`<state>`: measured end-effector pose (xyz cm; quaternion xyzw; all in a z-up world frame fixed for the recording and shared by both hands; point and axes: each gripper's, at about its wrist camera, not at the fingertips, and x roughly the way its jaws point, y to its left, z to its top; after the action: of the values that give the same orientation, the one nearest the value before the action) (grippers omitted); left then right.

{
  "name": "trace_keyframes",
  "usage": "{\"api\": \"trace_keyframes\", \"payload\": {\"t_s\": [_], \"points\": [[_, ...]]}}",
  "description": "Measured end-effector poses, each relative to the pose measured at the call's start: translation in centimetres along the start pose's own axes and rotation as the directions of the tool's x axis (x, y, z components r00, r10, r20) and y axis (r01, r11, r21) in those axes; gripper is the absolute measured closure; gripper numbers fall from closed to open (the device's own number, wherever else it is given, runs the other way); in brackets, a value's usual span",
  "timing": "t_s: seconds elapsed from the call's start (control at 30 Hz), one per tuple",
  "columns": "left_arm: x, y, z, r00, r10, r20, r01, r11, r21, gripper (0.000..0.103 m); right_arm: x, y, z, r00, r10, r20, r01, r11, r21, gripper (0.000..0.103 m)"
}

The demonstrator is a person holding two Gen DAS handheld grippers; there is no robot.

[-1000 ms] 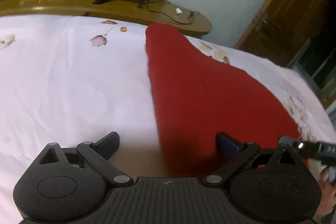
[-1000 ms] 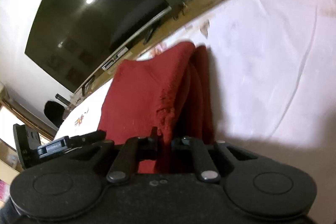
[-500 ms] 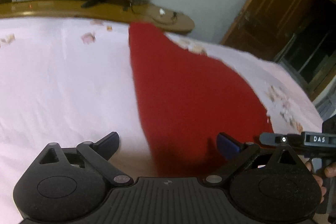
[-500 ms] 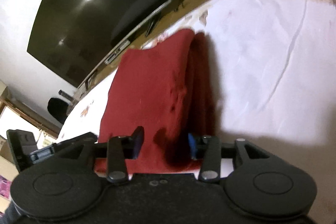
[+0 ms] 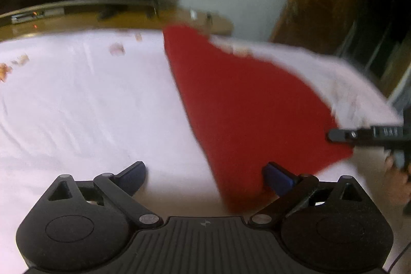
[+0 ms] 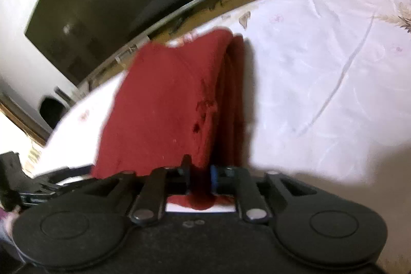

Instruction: Fold small clothes

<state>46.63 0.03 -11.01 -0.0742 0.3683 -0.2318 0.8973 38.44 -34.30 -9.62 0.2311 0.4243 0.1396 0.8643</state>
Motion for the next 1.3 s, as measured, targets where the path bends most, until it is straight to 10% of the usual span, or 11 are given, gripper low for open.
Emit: {"api": "trace_keyframes", "payload": {"t_s": [0.03, 0.1, 0.23, 0.57, 0.67, 0.7, 0.9, 0.97, 1.03, 1.1, 1.3], "points": [[-0.3, 0.6, 0.6, 1.000, -0.016, 0.027, 0.017, 1.000, -0.026, 0.004, -1.0, 0.1, 0.3, 0.998, -0.005, 0.059, 0.005, 1.000, -0.003, 0.042], [-0.1, 1.9, 2.1, 0.998, -0.046, 0.049, 0.051, 0.994, -0.098, 0.004, -2.2, -0.3, 1.0, 0.988, -0.007, 0.153, 0.006, 1.000, 0.008, 0.023], [2.3, 3.0, 4.4, 0.997, -0.066, 0.046, 0.073, 0.984, -0.165, 0.004, -0.5, -1.7, 3.7, 0.987, 0.028, 0.159, -0.039, 0.997, 0.068, 0.065], [10.0, 3.0, 6.8, 0.997, -0.056, -0.048, 0.046, 0.982, -0.184, 0.004, 7.2, -2.4, 9.0, 0.989, 0.059, 0.137, -0.074, 0.991, 0.107, 0.044], [10.7, 3.2, 7.5, 0.998, -0.052, -0.036, 0.044, 0.981, -0.188, 0.004, 8.6, -2.5, 9.7, 0.986, 0.042, 0.164, -0.055, 0.996, 0.075, 0.063], [10.9, 3.4, 7.7, 0.998, -0.050, -0.038, 0.042, 0.981, -0.190, 0.004, 8.4, -2.3, 9.4, 0.979, 0.026, 0.204, -0.037, 0.998, 0.050, 0.096], [12.2, 2.4, 8.2, 0.998, -0.009, -0.069, 0.001, 0.994, -0.112, 0.003, 10.3, -2.4, 8.3, 0.962, -0.134, 0.240, 0.145, 0.989, -0.028, 0.094], [11.6, 2.5, 8.3, 0.997, -0.015, -0.079, 0.005, 0.992, -0.124, 0.003, 9.9, -2.8, 8.6, 0.967, -0.116, 0.228, 0.117, 0.993, 0.009, 0.082], [10.4, 2.8, 8.2, 0.995, -0.056, -0.079, 0.045, 0.990, -0.133, 0.003, 8.3, -2.8, 8.7, 0.968, -0.110, 0.227, 0.104, 0.994, 0.041, 0.037], [9.6, 2.9, 7.8, 0.988, -0.114, -0.102, 0.100, 0.986, -0.131, 0.003, 5.7, -3.3, 8.1, 0.972, -0.037, 0.232, 0.023, 0.998, 0.062, 0.016], [10.3, 3.7, 7.1, 0.943, -0.282, -0.174, 0.240, 0.943, -0.230, 0.003, 3.7, -5.2, 6.9, 0.993, 0.118, 0.017, -0.120, 0.981, 0.150, 0.021]]}}
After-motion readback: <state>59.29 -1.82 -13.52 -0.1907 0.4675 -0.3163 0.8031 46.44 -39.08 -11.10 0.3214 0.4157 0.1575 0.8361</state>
